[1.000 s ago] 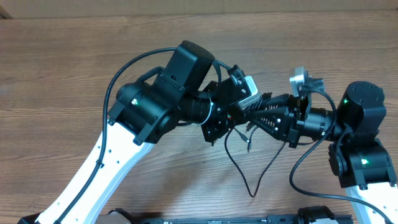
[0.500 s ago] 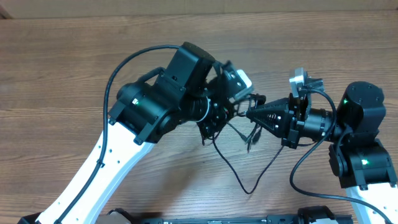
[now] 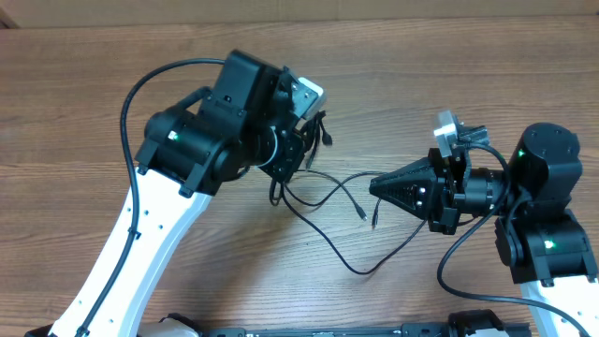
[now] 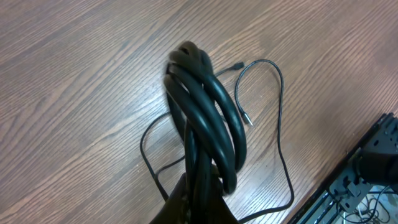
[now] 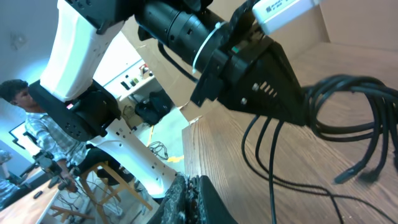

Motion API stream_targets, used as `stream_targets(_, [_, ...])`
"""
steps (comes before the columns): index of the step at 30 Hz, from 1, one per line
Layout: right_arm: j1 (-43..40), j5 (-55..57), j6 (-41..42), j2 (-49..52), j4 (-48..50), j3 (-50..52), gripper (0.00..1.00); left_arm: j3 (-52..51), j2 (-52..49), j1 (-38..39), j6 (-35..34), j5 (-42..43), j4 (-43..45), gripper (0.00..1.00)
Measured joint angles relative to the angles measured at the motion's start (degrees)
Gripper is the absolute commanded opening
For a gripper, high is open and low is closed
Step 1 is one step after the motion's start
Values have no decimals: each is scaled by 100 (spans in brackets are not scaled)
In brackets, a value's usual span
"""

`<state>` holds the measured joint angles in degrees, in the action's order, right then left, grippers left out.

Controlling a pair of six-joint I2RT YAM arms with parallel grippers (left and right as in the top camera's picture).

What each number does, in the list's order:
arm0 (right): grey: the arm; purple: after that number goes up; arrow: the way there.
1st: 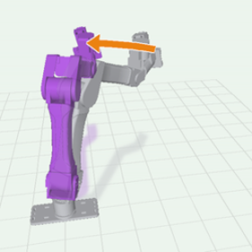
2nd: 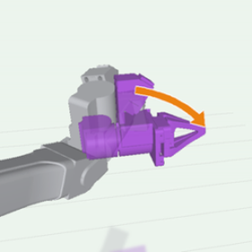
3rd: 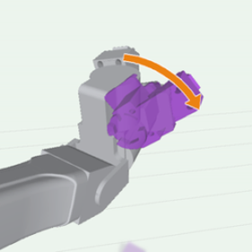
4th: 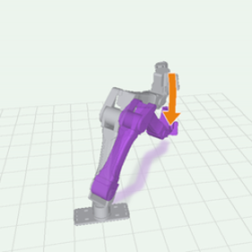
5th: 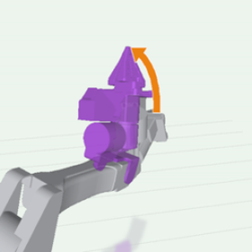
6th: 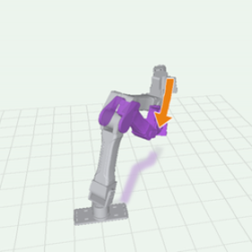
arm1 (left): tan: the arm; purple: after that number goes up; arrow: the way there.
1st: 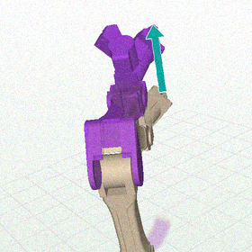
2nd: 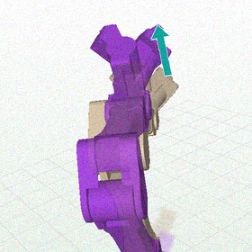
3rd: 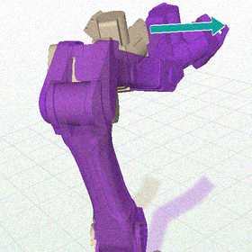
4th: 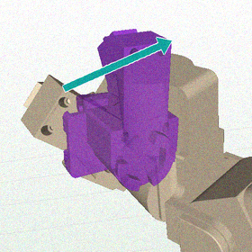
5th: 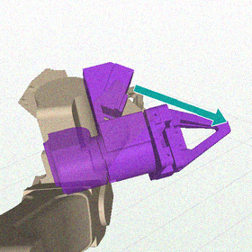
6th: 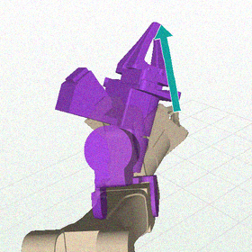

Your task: Untangle cables

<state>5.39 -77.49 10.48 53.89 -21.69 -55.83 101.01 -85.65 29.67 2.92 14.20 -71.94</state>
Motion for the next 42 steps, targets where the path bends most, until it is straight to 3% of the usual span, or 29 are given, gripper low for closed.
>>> stream_targets(2, [0,101,7,0,-170,0,6,0,0,-20,151,105,-26,4])
stream_targets(4, [0,361,83,0,-398,0,26,0,0,-13,431,337,-57,4])
stream_targets(6, [0,761,269,0,-619,4,39,0,0,-15,861,660,-107,4])
stream_targets(9, [0,1158,413,0,-780,4,50,2,0,-15,1569,1104,-232,4])
stream_targets(13, [0,1410,186,0,-831,4,56,2,0,-15,2618,1672,-389,4])
stream_targets(18, [0,1539,-835,0,-1121,4,59,2,0,-15,3891,2214,-684,4])
stream_targets(23, [0,1572,-1676,0,-1185,4,59,2,0,-15,4645,2507,-894,4])
stream_targets(26, [0,1582,-2090,0,-1231,4,52,2,0,-15,4876,2621,-901,4])
stream_targets(30, [0,1585,-2457,0,-1458,4,35,2,0,-15,5003,2776,-822,4])
stream_targets(42, [0,715,-3322,0,-1690,4,28,2,0,-15,5110,3263,-603,4])
